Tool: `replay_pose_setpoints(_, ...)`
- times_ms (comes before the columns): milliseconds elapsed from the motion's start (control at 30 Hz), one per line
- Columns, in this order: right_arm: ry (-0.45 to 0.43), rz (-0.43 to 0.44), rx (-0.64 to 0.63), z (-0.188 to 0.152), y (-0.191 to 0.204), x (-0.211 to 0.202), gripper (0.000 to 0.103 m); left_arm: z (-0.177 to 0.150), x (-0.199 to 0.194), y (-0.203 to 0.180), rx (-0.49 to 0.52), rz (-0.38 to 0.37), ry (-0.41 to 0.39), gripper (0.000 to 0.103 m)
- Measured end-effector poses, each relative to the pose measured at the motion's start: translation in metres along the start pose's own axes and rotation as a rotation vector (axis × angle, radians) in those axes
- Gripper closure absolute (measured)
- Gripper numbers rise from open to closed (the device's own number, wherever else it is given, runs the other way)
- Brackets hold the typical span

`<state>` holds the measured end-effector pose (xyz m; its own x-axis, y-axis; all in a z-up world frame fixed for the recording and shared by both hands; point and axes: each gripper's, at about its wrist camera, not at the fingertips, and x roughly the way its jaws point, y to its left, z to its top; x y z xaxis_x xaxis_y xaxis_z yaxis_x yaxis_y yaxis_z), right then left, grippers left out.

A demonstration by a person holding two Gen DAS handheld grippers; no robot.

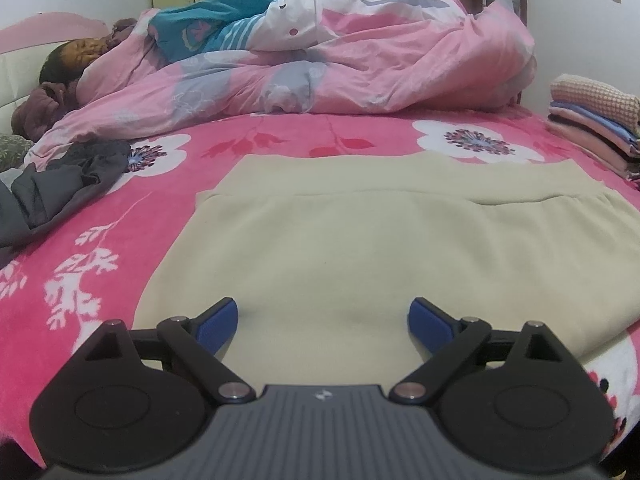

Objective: Fold clothes

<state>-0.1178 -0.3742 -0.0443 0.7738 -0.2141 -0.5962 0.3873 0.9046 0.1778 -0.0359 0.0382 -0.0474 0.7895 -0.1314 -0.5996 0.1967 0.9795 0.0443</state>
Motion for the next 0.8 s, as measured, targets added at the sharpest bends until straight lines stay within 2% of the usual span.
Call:
replay_pose_setpoints(100, -0.042, -0.365, 0.099, -0.006, -0.061, -0.024, 0.065, 0.001, 0.001, 0.001, 0.004, -0.007, 0.003, 0.009)
replay_pose_setpoints(133, -0.069, -0.449, 0.116, -0.008, -0.076, -0.038, 0.065, 0.001, 0.001, 0.001, 0.004, -0.007, 0.003, 0.009)
replay_pose_setpoints(167, -0.095, -0.492, 0.127, -0.007, -0.086, -0.05, 0.065, 0.001, 0.001, 0.001, 0.002, -0.005, 0.003, 0.008)
replay_pose_setpoints(233, -0.134, -0.508, 0.128, -0.008, -0.088, -0.065, 0.065, 0.002, 0.002, 0.0, -0.004, 0.0, 0.004, 0.008)
replay_pose_setpoints(267, -0.15, -0.486, 0.123, -0.009, -0.084, -0.068, 0.064, 0.002, 0.002, 0.0, -0.006, 0.003, 0.004, 0.008)
replay_pose_setpoints(300, -0.161, -0.425, 0.121, -0.009, -0.076, -0.065, 0.063, 0.003, 0.002, -0.001, -0.006, 0.006, 0.007, 0.008)
replay_pose_setpoints(333, -0.171, -0.359, 0.12, -0.009, -0.067, -0.062, 0.063, 0.005, 0.002, -0.001, -0.006, 0.009, 0.012, 0.008)
replay_pose_setpoints(400, -0.178, -0.197, 0.093, -0.007, -0.041, -0.049, 0.062, 0.008, -0.004, 0.0, -0.012, 0.027, 0.002, 0.017)
replay_pose_setpoints(533, -0.199, 0.053, -0.054, 0.009, 0.03, -0.019, 0.062, 0.022, -0.017, 0.0, 0.004, 0.056, -0.068, 0.018)
replay_pose_setpoints(633, -0.217, 0.201, -0.15, 0.022, 0.079, 0.0, 0.062, 0.036, -0.012, -0.008, 0.039, 0.048, -0.078, 0.017)
replay_pose_setpoints(700, -0.215, 0.272, -0.191, 0.025, 0.106, 0.01, 0.062, 0.041, -0.003, -0.019, 0.078, 0.035, -0.08, 0.016)
replay_pose_setpoints(767, -0.176, 0.296, -0.222, 0.024, 0.115, 0.032, 0.061, 0.037, 0.014, -0.028, 0.092, 0.025, -0.045, 0.015)
replay_pose_setpoints(800, -0.158, 0.297, -0.248, 0.018, 0.115, 0.044, 0.055, 0.035, 0.022, -0.032, 0.098, 0.02, -0.026, 0.015)
